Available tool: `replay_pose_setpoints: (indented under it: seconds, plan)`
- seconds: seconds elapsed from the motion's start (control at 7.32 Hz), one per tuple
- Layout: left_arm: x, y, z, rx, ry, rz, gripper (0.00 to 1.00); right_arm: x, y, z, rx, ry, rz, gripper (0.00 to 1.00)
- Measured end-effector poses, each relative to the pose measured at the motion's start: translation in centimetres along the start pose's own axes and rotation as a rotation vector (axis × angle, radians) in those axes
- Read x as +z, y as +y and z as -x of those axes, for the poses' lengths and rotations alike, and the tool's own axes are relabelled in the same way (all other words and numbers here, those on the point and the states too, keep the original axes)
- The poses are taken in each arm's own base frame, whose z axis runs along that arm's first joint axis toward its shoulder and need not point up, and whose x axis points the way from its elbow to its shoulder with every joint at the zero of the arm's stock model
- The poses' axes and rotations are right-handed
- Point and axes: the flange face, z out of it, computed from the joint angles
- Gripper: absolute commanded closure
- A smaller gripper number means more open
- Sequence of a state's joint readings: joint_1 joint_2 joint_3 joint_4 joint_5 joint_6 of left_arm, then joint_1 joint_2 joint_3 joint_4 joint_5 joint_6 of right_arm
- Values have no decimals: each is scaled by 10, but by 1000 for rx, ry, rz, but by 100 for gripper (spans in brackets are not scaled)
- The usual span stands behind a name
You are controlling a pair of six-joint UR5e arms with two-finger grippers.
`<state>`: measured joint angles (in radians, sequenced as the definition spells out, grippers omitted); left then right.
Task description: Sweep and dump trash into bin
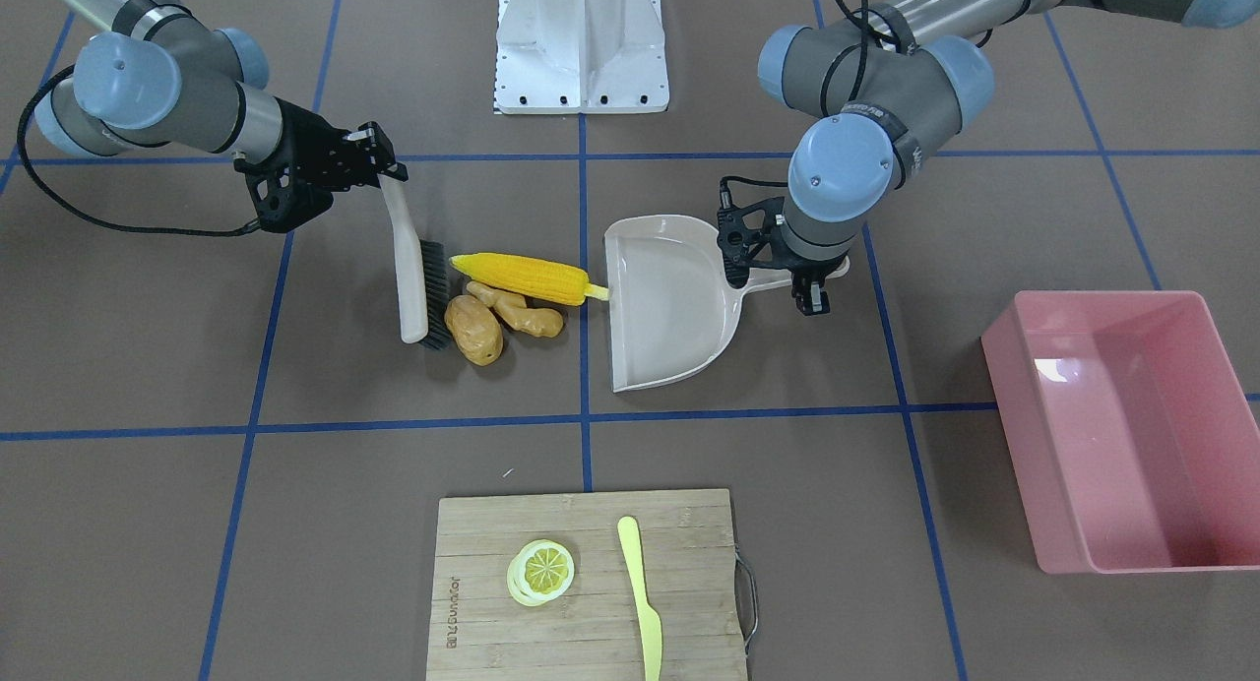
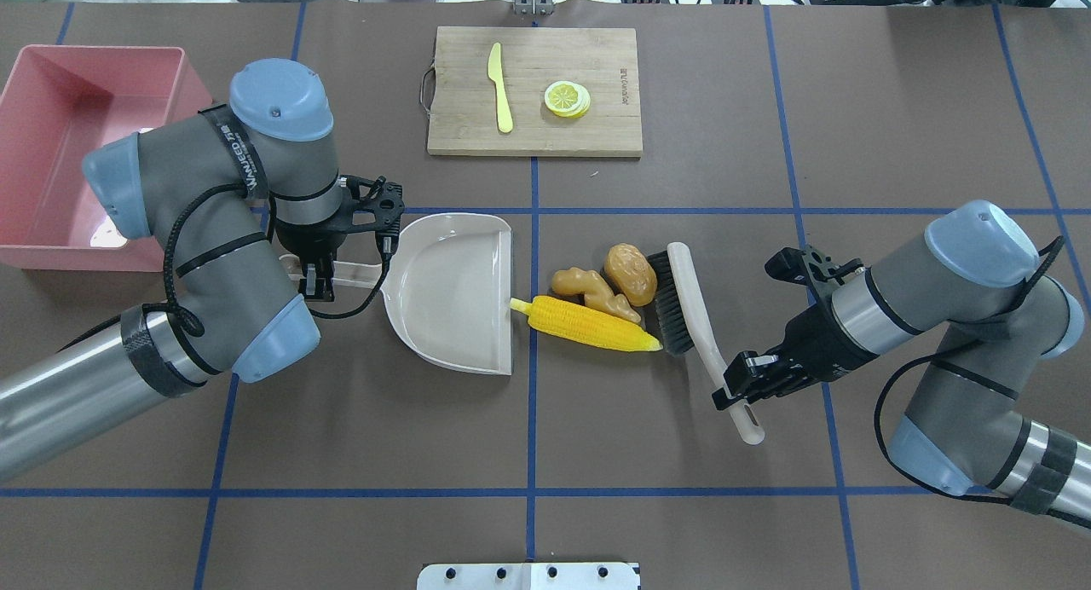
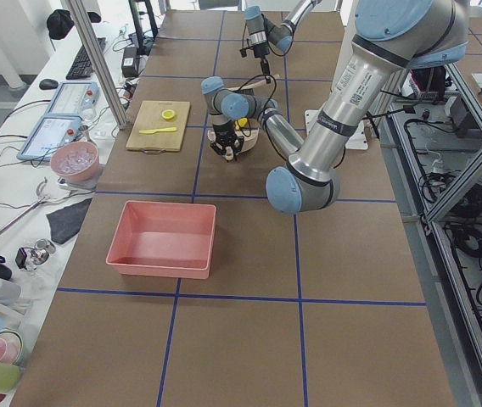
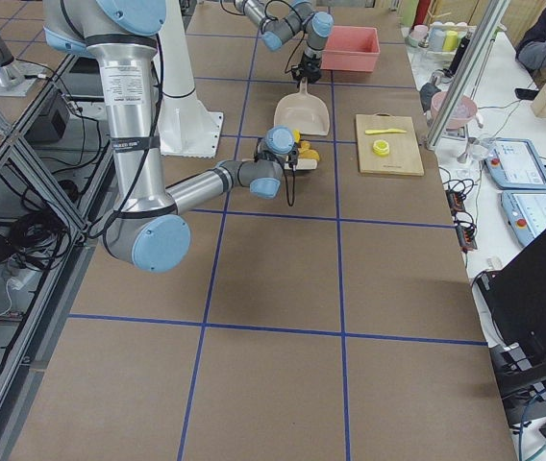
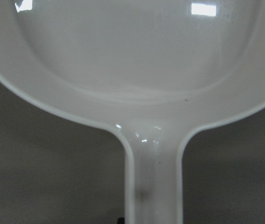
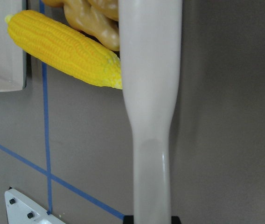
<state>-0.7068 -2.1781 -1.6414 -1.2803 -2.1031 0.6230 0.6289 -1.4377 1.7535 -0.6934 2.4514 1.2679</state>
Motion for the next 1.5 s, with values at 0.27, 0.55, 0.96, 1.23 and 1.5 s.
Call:
replay_pose_setpoints:
  seconds: [0.27, 0.55, 0.96, 1.23, 1.5]
  plan:
    - [1, -6, 5, -2, 2, 3, 100, 10, 5, 7, 1, -5, 19, 100]
    - [2, -8, 6, -3, 2, 5, 100, 21, 5, 28, 8, -23, 33, 100]
    - [2, -7, 7, -4, 3, 5, 100, 37, 0, 65, 9, -48, 37, 100]
    - [2, -7, 7, -4, 2, 6, 100, 47, -9, 83, 16, -61, 39, 100]
    - [2, -7, 7, -3, 2, 6, 100, 59, -18, 100, 21, -68, 34, 100]
